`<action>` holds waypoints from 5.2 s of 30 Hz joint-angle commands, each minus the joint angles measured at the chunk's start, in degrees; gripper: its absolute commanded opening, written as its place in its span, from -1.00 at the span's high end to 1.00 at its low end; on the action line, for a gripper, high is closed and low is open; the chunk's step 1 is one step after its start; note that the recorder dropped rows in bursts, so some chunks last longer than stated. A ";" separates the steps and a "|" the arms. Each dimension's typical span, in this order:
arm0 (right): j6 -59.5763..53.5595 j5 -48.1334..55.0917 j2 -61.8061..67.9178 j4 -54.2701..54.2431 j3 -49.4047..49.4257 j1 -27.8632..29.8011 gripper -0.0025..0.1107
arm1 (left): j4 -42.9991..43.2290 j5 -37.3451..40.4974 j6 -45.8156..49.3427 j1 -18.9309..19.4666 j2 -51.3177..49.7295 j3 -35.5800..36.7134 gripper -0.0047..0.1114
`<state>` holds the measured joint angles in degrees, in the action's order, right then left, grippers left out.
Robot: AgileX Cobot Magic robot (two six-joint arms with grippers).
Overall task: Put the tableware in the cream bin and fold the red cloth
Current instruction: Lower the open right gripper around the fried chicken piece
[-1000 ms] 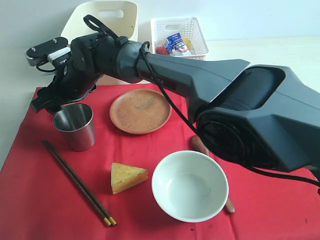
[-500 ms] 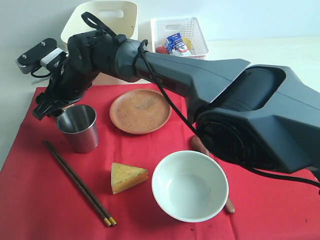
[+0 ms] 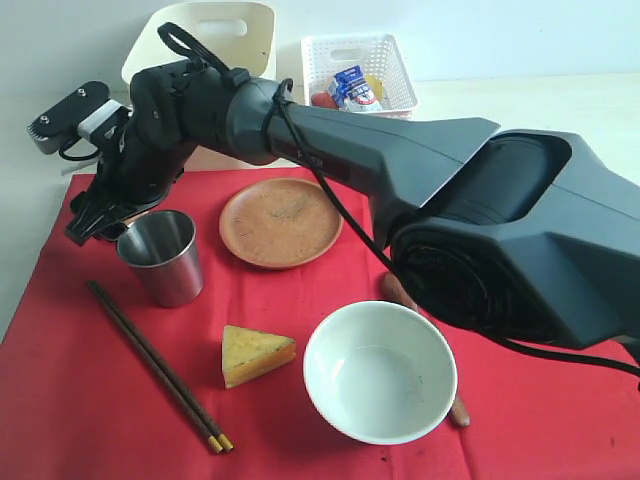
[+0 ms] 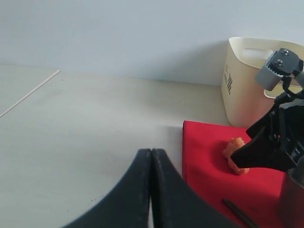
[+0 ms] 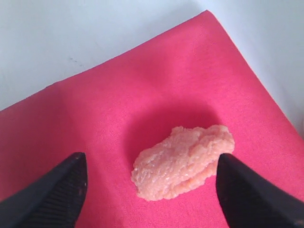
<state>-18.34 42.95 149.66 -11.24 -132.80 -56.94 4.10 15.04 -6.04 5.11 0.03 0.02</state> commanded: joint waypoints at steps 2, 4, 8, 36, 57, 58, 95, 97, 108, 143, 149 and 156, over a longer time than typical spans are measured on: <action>1.79 -0.95 0.53 2.84 0.43 0.05 -0.33 | -0.17 -0.26 0.01 0.23 -0.03 -0.02 0.89; 1.61 -1.04 0.44 2.84 0.43 0.05 -0.33 | -0.17 -0.26 0.01 0.23 -0.03 -0.02 0.89; 0.54 2.22 -0.26 2.87 0.43 -0.06 -0.33 | -0.17 -0.26 0.01 0.23 -0.03 -0.02 0.89; -1.35 -2.60 -0.36 3.70 0.43 0.21 -0.33 | -0.17 -0.26 0.01 0.23 -0.03 -0.02 0.89; -17.56 -2.39 0.03 2.34 0.43 0.21 -0.57 | -0.17 -0.26 0.01 0.23 -0.03 -0.02 0.89; -19.02 -2.39 0.22 1.09 0.43 0.21 -0.59 | -0.17 -0.26 0.01 0.23 -0.03 -0.02 0.89; -22.82 -4.84 1.86 -0.26 0.43 0.21 -0.62 | -0.17 -0.26 0.01 0.23 -0.03 -0.02 0.89; -22.82 -4.84 1.86 -0.26 0.43 0.21 -0.62 | -0.17 -0.26 0.01 0.23 -0.03 -0.02 0.89; -22.58 -4.84 1.91 -0.55 0.43 0.21 -0.62 | -0.17 -0.26 0.01 0.23 -0.03 -0.02 0.89; -28.10 6.54 1.63 -0.36 0.43 0.21 -0.20 | -0.17 -0.26 0.01 0.23 -0.03 -0.02 0.89; -29.35 6.77 1.63 -0.68 0.43 0.21 -0.19 | -0.17 -0.26 0.01 0.23 -0.03 -0.02 0.89; -30.26 4.03 1.63 -0.11 0.43 0.21 -0.18 | -0.17 -0.26 0.01 0.23 -0.03 -0.02 0.89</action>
<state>-47.98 47.11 151.39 -11.29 -132.44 -56.68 4.10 15.04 -6.04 5.11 0.17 0.02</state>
